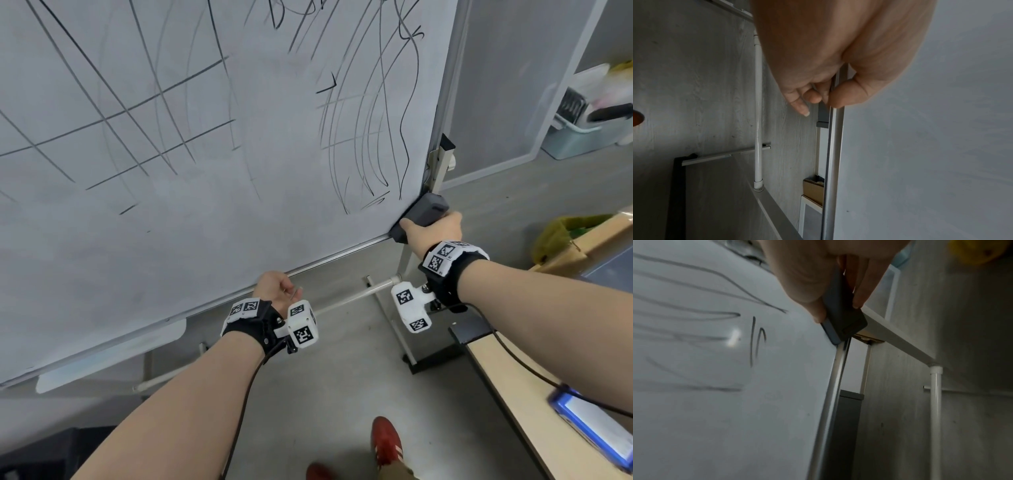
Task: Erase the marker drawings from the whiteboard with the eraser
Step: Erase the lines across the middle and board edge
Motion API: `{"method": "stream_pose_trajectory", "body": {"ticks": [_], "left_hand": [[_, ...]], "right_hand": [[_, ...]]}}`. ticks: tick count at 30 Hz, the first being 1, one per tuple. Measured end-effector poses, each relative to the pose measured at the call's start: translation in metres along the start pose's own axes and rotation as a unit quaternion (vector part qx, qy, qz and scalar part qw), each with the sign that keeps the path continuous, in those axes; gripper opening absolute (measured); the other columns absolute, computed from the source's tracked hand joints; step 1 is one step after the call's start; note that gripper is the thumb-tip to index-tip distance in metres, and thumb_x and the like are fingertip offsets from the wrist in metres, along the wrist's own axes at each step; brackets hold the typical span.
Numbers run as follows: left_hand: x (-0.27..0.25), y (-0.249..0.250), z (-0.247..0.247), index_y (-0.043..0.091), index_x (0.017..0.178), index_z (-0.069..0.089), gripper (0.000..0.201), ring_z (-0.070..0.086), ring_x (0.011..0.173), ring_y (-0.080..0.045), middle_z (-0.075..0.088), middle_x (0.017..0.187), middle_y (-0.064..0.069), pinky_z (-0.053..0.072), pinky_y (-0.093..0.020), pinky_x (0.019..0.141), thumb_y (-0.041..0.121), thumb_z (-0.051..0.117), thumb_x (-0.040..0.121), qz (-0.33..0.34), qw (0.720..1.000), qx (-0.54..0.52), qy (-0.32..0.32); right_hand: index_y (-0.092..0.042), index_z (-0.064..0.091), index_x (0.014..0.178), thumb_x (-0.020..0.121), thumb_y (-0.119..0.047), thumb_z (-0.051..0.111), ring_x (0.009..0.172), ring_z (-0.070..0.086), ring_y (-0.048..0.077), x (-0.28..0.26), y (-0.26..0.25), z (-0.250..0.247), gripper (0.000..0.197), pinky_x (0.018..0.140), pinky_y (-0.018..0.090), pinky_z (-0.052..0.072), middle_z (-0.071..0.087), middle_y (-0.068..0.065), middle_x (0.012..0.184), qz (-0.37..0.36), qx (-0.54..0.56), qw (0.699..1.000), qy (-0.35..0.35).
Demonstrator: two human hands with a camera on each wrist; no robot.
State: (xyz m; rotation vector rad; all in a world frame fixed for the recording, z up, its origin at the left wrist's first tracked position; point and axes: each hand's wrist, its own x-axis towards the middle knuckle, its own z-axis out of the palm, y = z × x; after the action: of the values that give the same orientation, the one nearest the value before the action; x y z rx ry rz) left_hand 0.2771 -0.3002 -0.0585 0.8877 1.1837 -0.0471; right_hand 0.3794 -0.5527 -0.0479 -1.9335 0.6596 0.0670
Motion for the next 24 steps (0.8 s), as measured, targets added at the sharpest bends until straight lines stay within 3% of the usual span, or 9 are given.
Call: {"method": "stream_pose_trajectory", "body": {"ticks": [2,6,8,11,14,18,20,24], "left_hand": [[-0.001,0.000,0.000,0.006,0.065,0.034,0.027,0.032,0.061,-0.021,0.027,0.075,-0.007,0.047,-0.037,0.101,-0.014,0.027,0.080,-0.002,1.000,0.005,-0.002],[-0.006,-0.001,0.001,0.003,0.070,0.036,0.025,0.035,0.061,-0.022,0.030,0.077,-0.009,0.043,-0.033,0.104,-0.014,0.024,0.084,-0.016,1.000,0.012,0.003],[-0.005,0.000,0.001,0.002,0.072,0.038,0.026,0.036,0.062,-0.022,0.030,0.078,-0.009,0.043,-0.033,0.107,-0.014,0.023,0.084,-0.017,1.000,0.009,0.009],[0.000,0.001,0.002,0.003,0.070,0.037,0.027,0.032,0.063,-0.022,0.029,0.078,-0.009,0.045,-0.036,0.106,-0.015,0.022,0.083,-0.012,1.000,0.007,0.014],[0.001,0.002,0.003,0.005,0.073,0.037,0.028,0.033,0.063,-0.021,0.030,0.079,-0.009,0.045,-0.037,0.105,-0.016,0.021,0.083,-0.008,1.000,0.018,0.011],[0.001,0.004,0.003,0.004,0.072,0.036,0.028,0.037,0.062,-0.023,0.031,0.079,-0.011,0.046,-0.034,0.100,-0.016,0.019,0.082,-0.007,0.999,0.035,0.005],[0.003,0.004,0.003,0.004,0.071,0.035,0.028,0.036,0.061,-0.023,0.030,0.079,-0.011,0.046,-0.033,0.099,-0.016,0.018,0.082,-0.008,0.999,0.035,0.008],[0.002,0.001,0.006,0.004,0.069,0.034,0.030,0.033,0.061,-0.023,0.027,0.076,-0.009,0.048,-0.032,0.095,-0.015,0.019,0.086,-0.009,0.999,0.044,0.011]], "right_hand": [[-0.007,0.038,0.129,0.077,-0.036,0.077,0.098,0.055,0.028,0.002,-0.002,-0.003,0.071,0.080,0.030,0.040,0.057,0.011,0.119,0.031,0.037,0.999,0.009],[-0.005,0.041,0.132,0.073,-0.043,0.078,0.099,0.055,0.028,0.003,-0.004,0.000,0.079,0.084,0.032,0.043,0.055,0.009,0.112,0.092,0.052,0.994,-0.002],[-0.007,0.051,0.126,0.057,-0.051,0.083,0.096,0.063,0.028,-0.009,-0.009,0.012,0.088,0.088,0.036,0.051,0.064,0.006,0.108,0.111,0.056,0.991,-0.047],[-0.014,0.066,0.104,0.031,-0.056,0.083,0.080,0.070,0.025,-0.022,0.003,0.040,0.086,0.077,0.042,0.060,0.072,0.004,0.091,0.101,0.072,0.984,-0.131],[-0.014,0.068,0.094,0.044,-0.044,0.087,0.079,0.070,0.023,-0.042,0.005,0.054,0.061,0.078,0.040,0.060,0.072,0.003,0.084,0.059,0.079,0.981,-0.167],[-0.012,0.049,0.119,0.069,-0.033,0.082,0.091,0.061,0.019,-0.035,-0.002,0.037,0.064,0.083,0.026,0.047,0.062,0.000,0.103,-0.012,0.100,0.993,-0.053],[-0.012,0.045,0.124,0.077,-0.030,0.078,0.094,0.060,0.019,-0.024,-0.010,0.021,0.061,0.083,0.023,0.042,0.061,0.004,0.110,-0.055,0.107,0.993,0.006],[-0.016,0.042,0.126,0.076,-0.038,0.075,0.103,0.062,0.024,-0.018,-0.018,0.014,0.064,0.091,0.033,0.051,0.057,0.007,0.120,-0.112,0.095,0.989,0.027]]}}
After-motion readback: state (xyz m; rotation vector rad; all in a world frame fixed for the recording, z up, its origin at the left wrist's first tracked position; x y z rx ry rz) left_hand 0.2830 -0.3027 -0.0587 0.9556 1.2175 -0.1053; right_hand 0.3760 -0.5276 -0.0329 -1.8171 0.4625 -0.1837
